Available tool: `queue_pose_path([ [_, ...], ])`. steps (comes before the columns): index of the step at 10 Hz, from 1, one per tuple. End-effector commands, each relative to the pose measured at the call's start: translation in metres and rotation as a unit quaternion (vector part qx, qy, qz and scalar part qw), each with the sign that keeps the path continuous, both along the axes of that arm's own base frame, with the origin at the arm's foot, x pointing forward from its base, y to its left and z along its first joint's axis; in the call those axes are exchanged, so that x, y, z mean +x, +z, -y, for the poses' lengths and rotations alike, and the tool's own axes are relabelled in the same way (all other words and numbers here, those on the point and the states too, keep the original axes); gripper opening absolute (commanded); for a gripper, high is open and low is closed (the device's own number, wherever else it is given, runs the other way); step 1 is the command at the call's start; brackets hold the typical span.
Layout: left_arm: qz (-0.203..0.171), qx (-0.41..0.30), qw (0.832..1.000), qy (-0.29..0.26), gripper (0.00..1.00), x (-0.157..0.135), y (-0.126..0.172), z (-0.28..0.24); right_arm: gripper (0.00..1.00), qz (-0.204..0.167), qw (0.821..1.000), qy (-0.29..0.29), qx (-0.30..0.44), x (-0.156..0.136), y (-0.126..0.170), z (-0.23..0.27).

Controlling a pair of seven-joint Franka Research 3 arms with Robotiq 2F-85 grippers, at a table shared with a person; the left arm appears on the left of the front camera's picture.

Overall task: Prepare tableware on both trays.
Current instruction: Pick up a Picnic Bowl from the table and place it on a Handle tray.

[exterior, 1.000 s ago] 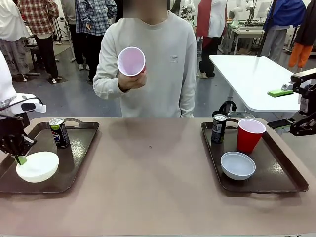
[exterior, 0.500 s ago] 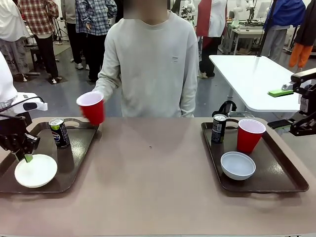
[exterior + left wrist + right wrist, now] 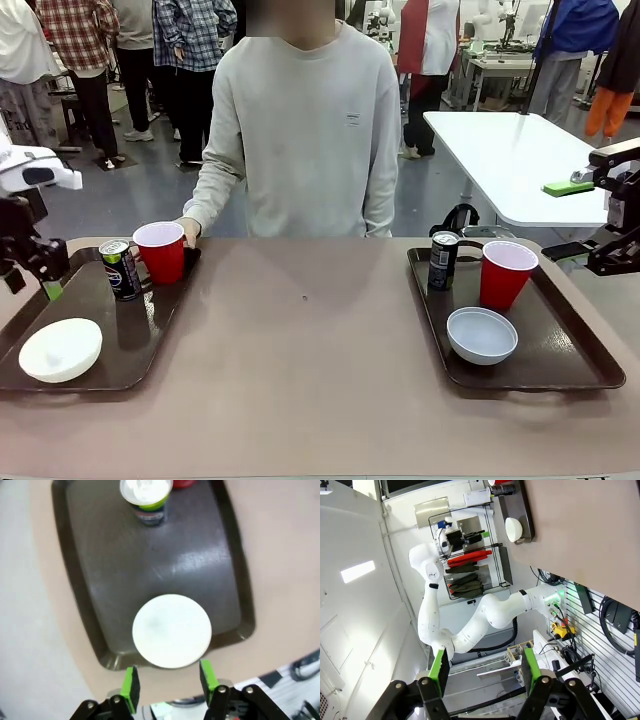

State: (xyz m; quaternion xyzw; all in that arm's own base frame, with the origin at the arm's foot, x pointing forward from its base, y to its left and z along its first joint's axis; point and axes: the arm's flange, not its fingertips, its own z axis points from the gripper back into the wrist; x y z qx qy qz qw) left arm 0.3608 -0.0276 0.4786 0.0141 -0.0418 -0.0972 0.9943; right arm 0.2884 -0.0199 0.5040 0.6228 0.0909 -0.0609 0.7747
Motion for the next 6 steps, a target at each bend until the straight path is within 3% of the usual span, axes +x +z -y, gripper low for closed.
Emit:
queue_pose_path([
  [1, -0.025, -0.075, 0.996, -0.041, 0.84, -0.013, 0.025, 0.000, 0.76, 0.005, 1.000, 0.010, -0.005, -0.002, -0.002, 0.003],
  [3, -0.079, -0.200, 0.975, -0.064, 1.00, -0.013, 0.050, -0.001, 0.76, 0.005, 1.000, 0.010, -0.005, -0.002, -0.002, 0.003],
  [4, -0.110, -0.298, 0.946, -0.069, 1.00, -0.016, 0.056, -0.001, 0.76, 0.005, 1.000, 0.010, -0.005, -0.002, -0.002, 0.003],
  [5, -0.102, -0.395, 0.910, -0.079, 1.00, -0.013, 0.062, -0.003, 0.76, 0.005, 1.000, 0.010, -0.005, -0.002, -0.002, 0.003],
  [6, -0.117, -0.444, 0.884, -0.091, 1.00, -0.008, 0.061, 0.000, 0.76, 0.005, 1.000, 0.010, -0.005, -0.002, -0.002, 0.003],
])
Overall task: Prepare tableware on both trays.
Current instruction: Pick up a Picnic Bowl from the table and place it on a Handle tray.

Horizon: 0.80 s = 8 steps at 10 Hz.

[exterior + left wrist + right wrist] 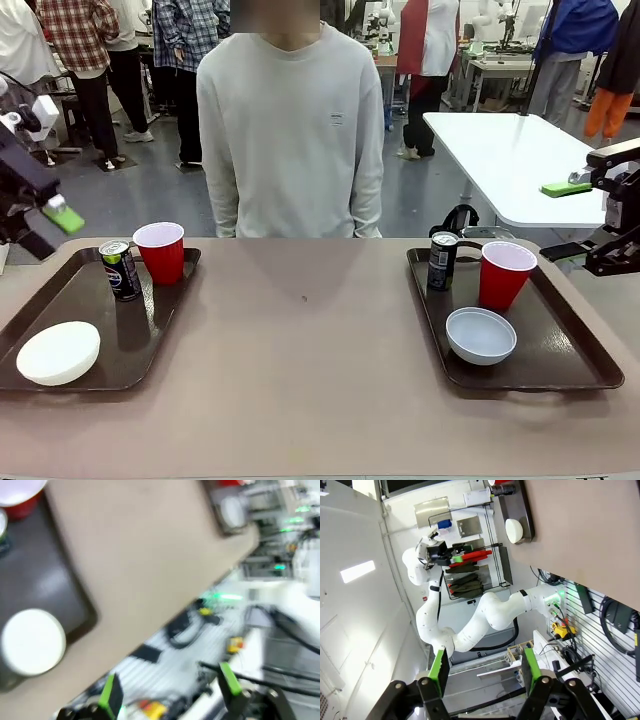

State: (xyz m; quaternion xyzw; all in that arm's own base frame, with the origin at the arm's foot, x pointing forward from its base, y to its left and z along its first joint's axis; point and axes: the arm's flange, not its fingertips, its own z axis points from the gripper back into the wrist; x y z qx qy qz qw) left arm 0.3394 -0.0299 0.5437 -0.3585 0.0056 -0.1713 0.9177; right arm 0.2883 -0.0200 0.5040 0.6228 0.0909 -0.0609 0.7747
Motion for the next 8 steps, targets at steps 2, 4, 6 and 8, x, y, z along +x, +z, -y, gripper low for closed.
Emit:
queue_pose_path([
  [2, -0.117, -0.110, 0.987, 0.001, 1.00, 0.002, -0.033, 0.030, 0.76, 0.005, 1.000, 0.010, -0.005, -0.002, -0.002, 0.003],
  [4, -0.123, -0.171, 0.976, 0.052, 1.00, 0.013, -0.039, 0.015, 0.76, 0.005, 1.000, 0.010, -0.005, -0.002, -0.002, 0.003],
  [6, -0.090, -0.198, 0.966, 0.140, 1.00, -0.003, -0.052, -0.009, 0.76, 0.005, 1.000, 0.010, -0.005, -0.002, -0.002, 0.003],
  [8, -0.066, -0.200, 0.963, 0.168, 1.00, 0.003, -0.037, -0.045, 0.76, 0.005, 1.000, 0.010, -0.005, -0.002, -0.002, 0.003],
])
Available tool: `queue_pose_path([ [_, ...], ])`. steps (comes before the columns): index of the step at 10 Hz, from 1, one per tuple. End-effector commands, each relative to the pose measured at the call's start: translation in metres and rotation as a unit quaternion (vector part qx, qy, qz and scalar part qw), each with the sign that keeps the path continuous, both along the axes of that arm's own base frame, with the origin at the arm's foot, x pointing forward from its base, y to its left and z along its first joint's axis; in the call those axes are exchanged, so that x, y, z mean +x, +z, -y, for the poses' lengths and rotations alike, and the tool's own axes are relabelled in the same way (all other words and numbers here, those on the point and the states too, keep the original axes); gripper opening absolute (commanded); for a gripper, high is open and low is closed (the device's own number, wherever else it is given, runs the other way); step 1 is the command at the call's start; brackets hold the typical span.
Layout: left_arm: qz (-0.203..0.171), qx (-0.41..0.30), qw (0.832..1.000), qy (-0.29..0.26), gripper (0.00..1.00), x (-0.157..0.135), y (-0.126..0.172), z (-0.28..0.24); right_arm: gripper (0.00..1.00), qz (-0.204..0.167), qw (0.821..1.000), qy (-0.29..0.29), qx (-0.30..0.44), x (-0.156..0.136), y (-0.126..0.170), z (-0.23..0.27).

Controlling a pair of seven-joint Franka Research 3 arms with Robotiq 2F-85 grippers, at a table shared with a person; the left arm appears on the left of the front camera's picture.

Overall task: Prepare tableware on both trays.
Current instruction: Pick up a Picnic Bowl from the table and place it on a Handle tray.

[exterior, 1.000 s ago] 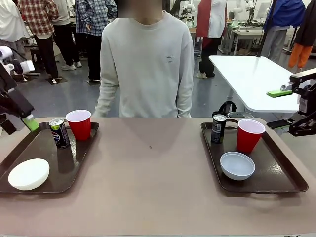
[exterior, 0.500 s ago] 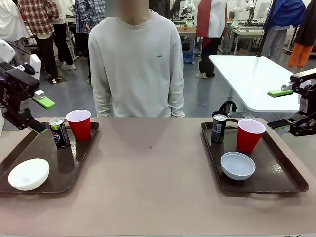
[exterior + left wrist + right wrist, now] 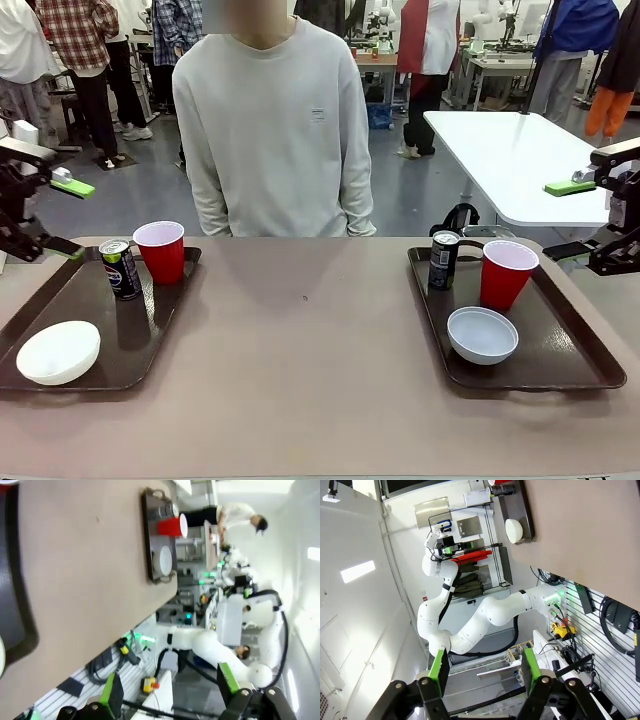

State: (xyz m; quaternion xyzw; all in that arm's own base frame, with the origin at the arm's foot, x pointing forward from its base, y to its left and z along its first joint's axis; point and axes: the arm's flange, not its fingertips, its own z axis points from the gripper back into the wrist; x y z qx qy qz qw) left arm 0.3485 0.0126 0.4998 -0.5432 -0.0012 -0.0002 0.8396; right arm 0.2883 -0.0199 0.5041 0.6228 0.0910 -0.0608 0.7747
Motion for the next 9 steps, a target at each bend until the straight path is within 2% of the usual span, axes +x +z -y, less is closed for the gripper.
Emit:
queue_pose_path([
  [1, 0.022, -0.005, 0.999, 0.027, 1.00, -0.015, 0.003, -0.014, 0.76, 0.005, 1.000, 0.009, -0.005, -0.002, -0.002, 0.003],
  [2, 0.016, -0.018, 0.999, 0.029, 1.00, -0.020, -0.002, -0.014, 0.76, 0.005, 1.000, 0.009, -0.005, -0.002, -0.002, 0.003],
  [3, 0.028, 0.028, 0.999, 0.014, 1.00, -0.013, 0.004, -0.005, 0.76, 0.005, 1.000, 0.009, -0.005, -0.002, -0.002, 0.003],
  [4, 0.012, -0.003, 0.999, 0.030, 1.00, -0.010, 0.007, -0.022, 0.76, 0.005, 1.000, 0.009, -0.005, -0.002, -0.002, 0.003],
  [9, 0.012, -0.003, 0.999, 0.030, 1.00, -0.010, 0.007, -0.022, 0.76, 0.005, 1.000, 0.009, -0.005, -0.002, -0.002, 0.003],
])
